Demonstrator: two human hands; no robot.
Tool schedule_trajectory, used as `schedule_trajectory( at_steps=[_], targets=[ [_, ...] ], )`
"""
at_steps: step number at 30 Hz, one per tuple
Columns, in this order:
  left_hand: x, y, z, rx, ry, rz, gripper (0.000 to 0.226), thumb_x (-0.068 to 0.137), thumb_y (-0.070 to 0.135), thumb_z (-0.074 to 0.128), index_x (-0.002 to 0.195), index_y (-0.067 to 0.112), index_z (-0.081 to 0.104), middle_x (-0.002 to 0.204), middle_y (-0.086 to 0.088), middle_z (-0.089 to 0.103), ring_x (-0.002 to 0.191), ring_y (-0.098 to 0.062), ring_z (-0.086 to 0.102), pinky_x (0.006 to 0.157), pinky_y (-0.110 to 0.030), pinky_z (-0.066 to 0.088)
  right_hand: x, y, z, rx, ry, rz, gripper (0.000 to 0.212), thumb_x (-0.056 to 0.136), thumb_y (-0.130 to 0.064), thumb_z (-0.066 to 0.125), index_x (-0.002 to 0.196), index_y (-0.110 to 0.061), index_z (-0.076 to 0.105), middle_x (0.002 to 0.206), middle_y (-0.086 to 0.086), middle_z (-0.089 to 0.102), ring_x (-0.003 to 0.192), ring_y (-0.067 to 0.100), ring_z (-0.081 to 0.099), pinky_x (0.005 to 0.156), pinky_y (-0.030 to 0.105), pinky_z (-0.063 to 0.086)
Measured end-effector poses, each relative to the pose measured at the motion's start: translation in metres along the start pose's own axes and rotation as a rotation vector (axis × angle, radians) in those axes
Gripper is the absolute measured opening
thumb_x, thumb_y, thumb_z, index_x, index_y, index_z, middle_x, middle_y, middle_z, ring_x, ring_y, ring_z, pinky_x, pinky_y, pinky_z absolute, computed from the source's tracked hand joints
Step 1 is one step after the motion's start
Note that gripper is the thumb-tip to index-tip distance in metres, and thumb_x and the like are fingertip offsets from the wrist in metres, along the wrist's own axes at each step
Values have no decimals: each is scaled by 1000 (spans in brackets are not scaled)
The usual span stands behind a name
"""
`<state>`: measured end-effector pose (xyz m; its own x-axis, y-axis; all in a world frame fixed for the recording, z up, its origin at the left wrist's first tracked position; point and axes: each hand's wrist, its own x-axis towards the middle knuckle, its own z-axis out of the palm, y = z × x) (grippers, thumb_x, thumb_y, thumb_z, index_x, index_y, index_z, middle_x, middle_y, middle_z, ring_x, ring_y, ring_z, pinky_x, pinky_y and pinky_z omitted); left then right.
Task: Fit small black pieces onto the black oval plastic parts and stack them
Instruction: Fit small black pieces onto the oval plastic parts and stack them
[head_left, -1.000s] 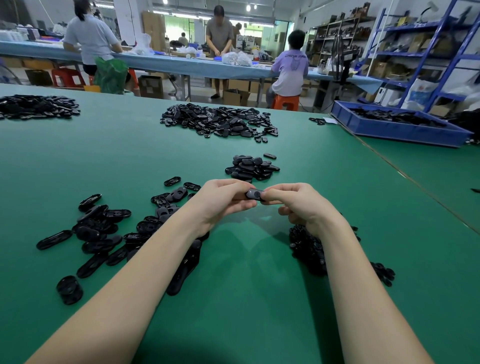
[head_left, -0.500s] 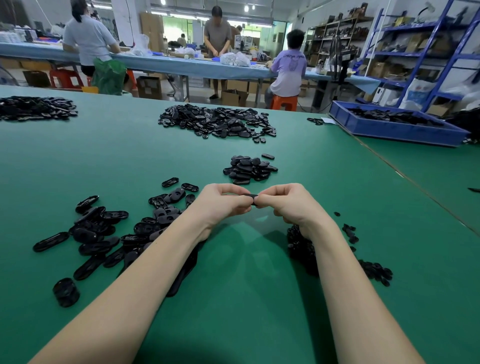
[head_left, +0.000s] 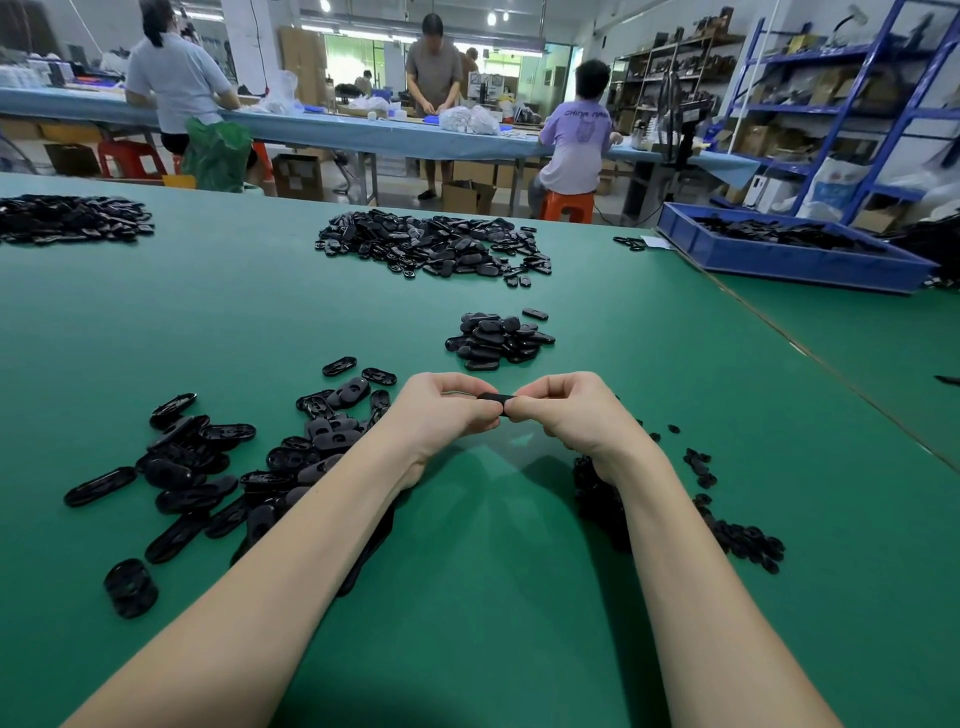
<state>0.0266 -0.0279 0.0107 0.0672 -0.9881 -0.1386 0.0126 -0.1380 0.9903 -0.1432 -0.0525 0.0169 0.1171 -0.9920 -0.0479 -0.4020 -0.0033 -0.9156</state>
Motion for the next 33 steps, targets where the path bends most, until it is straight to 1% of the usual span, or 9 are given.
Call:
schedule_trajectory(
  at_steps=[3, 8, 15, 19, 22, 23, 25, 28, 33],
  targets=[
    [-1, -1, 4, -1, 40, 3, 11, 84, -3, 74, 91, 5, 72, 82, -11, 75, 65, -11, 72, 64, -15, 55, 1, 0, 1, -11, 32, -16, 8, 80, -22, 81, 77, -18, 76, 65, -14, 67, 48, -11, 51, 45, 4, 34],
    [-1, -1, 6, -18, 89, 21, 12, 83, -4, 75, 85, 8, 70, 79, -10, 74, 64, -12, 70, 68, -17, 58, 2, 0, 8, -39, 77, -41, 12, 79, -24, 83, 75, -21, 72, 55, -19, 60, 46, -6, 49, 45, 7, 35],
    [-1, -2, 4, 25, 89, 10, 12, 84, -1, 74, 88, 9, 71, 81, -13, 75, 71, -17, 70, 81, -25, 58, 0, 0, 5, -13, 19, -36, 11, 82, -25, 83, 82, -19, 73, 53, -22, 60, 45, -6, 48, 45, 7, 35],
    [1, 3, -1, -165, -7, -29, 14, 88, -6, 69, 94, 6, 70, 89, -16, 76, 76, -20, 74, 77, -20, 60, -4, -3, -2, 92, -13, -11, 12, 84, -26, 82, 92, -21, 75, 73, -7, 67, 46, 3, 45, 45, 11, 36],
    [2, 3, -2, -283, -49, -38, 18, 89, -9, 66, 100, 4, 70, 94, -18, 77, 82, -22, 75, 77, -20, 60, -5, -4, -6, 74, -47, -78, 17, 86, -17, 79, 101, -24, 75, 71, -8, 68, 48, 5, 47, 47, 11, 38],
    [2, 1, -2, -251, -57, -15, 20, 89, -7, 66, 103, 6, 70, 95, -17, 77, 83, -22, 75, 79, -22, 60, -5, -3, -6, 63, -43, -92, 18, 86, -14, 78, 101, -23, 75, 68, -10, 67, 47, 4, 46, 47, 11, 38],
    [3, -2, -3, 37, -27, 115, 24, 87, 0, 69, 104, 17, 72, 93, -5, 79, 84, -15, 74, 83, -23, 59, -5, -1, -5, 67, -10, -84, 16, 87, -14, 77, 100, -23, 76, 62, -14, 65, 45, 2, 45, 46, 10, 37],
    [3, -3, -7, 459, 66, 337, 20, 83, 14, 75, 96, 30, 73, 93, 15, 75, 75, 2, 70, 70, -5, 48, -3, 2, -6, 84, -9, -74, 15, 88, -15, 76, 99, -24, 77, 62, -14, 64, 45, 2, 45, 46, 10, 37],
    [16, -1, -8, 609, 150, 445, 12, 81, 28, 81, 89, 32, 73, 89, 23, 71, 68, 1, 64, 62, -2, 40, 2, 6, -8, 59, 35, -48, 19, 87, -28, 75, 105, -33, 71, 78, -16, 75, 52, 2, 60, 51, 13, 42]
  ],
)
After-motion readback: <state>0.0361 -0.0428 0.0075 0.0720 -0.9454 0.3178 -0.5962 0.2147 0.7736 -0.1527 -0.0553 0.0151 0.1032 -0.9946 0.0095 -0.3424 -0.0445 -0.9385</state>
